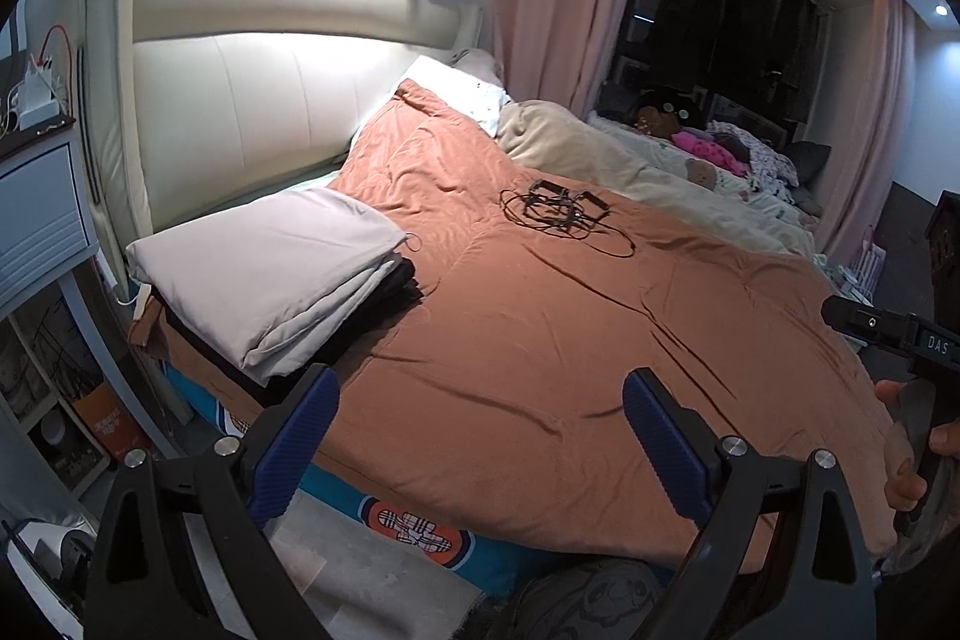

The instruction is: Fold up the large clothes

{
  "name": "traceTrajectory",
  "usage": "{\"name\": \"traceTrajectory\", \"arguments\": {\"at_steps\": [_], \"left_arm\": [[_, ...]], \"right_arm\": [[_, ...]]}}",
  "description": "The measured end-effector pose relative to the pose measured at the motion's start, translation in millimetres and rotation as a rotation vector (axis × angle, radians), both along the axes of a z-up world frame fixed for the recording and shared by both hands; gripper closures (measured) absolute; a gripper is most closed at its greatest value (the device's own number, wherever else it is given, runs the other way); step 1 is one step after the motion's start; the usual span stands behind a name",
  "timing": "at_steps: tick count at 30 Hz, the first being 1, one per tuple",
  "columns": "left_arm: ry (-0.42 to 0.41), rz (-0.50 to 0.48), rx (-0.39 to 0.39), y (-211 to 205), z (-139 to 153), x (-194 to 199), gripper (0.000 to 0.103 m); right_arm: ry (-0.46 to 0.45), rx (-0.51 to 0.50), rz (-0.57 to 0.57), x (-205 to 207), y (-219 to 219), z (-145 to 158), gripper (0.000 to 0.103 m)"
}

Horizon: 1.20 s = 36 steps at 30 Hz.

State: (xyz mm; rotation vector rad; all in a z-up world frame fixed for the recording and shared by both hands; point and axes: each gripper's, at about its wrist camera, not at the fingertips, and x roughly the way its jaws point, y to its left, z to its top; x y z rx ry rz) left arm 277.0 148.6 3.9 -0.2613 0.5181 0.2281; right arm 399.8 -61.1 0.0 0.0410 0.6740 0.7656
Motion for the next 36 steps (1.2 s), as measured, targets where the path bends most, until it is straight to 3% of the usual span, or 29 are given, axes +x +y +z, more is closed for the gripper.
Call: {"name": "traceTrajectory", "arguments": {"at_steps": [23, 30, 36], "left_arm": [[-0.158, -0.118, 0.104, -94.6, -12.0, -114.8, 0.006], [-0.188, -0.14, 0.103, -105.6, -19.9, -145.5, 0.005], [-0.155, -0.154, 0.12, -111.2, -24.4, -146.2, 0.005]], "right_arm": [[-0.212, 0.016, -0.223, -164.7, -140.2, -28.5, 0.0], [-0.21, -0.024, -0.285, -201.6, -160.1, -50.2, 0.0], [-0.221, -0.012, -0.327, -226.3, -175.8, -65.2, 0.0]]}}
